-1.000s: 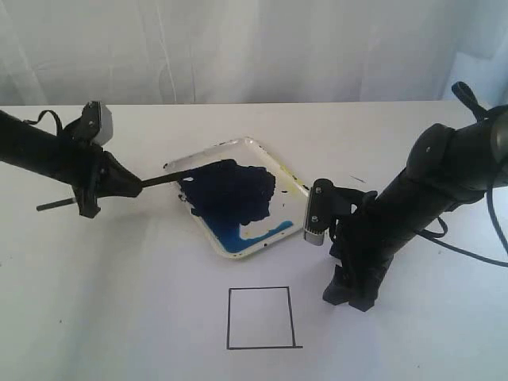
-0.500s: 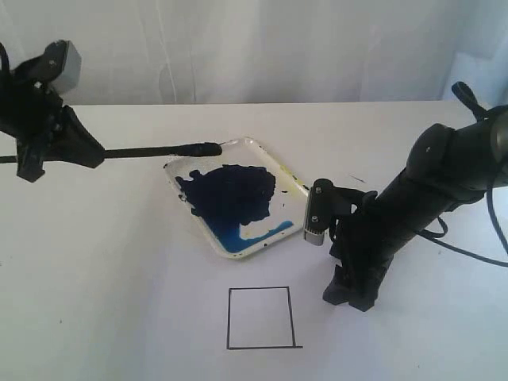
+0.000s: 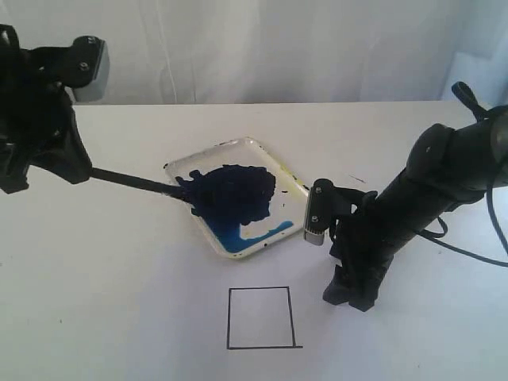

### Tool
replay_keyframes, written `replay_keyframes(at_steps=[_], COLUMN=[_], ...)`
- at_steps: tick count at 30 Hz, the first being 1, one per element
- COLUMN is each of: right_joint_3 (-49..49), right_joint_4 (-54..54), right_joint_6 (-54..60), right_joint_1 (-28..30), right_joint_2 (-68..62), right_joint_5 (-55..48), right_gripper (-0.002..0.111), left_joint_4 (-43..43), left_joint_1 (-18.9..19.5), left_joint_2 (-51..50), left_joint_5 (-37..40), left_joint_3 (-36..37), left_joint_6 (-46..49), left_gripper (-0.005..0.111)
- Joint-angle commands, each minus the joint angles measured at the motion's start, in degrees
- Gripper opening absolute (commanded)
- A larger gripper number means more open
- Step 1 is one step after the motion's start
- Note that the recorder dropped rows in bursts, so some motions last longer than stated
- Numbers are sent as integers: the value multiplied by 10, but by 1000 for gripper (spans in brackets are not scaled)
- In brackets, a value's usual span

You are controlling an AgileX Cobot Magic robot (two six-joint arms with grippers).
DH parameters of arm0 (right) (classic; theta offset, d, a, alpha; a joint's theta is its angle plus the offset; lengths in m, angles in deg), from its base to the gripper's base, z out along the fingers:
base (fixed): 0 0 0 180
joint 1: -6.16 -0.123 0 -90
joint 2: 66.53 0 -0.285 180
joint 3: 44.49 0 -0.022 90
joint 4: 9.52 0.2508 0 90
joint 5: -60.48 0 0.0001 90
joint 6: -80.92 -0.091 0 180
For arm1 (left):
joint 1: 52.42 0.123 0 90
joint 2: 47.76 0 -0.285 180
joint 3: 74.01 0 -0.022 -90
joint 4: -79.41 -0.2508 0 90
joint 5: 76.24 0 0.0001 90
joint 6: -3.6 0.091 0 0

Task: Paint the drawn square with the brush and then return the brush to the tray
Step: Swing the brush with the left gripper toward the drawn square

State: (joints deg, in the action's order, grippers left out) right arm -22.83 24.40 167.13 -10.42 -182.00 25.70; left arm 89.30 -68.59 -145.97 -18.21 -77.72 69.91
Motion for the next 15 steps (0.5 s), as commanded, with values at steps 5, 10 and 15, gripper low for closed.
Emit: replay_keyframes(at_steps=[5,10,15], right_joint_3=[2,2,2], right_joint_4=[-5,-5,-5], right_joint_6=[1,1,1], right_joint_1=[0,0,0], right_joint_2=[-5,-5,-5], right_joint_5=[6,6,6], right_gripper=[69,69,69], left_joint_4=[-24,-23,-16], left_joint_1=[-102,-132,-153], left_joint_2=[7,7,-10], left_joint_5=[22,26,38], left_joint_3=[2,2,3], left_joint_6=[-56,-81,-80], left_gripper=[0,0,0])
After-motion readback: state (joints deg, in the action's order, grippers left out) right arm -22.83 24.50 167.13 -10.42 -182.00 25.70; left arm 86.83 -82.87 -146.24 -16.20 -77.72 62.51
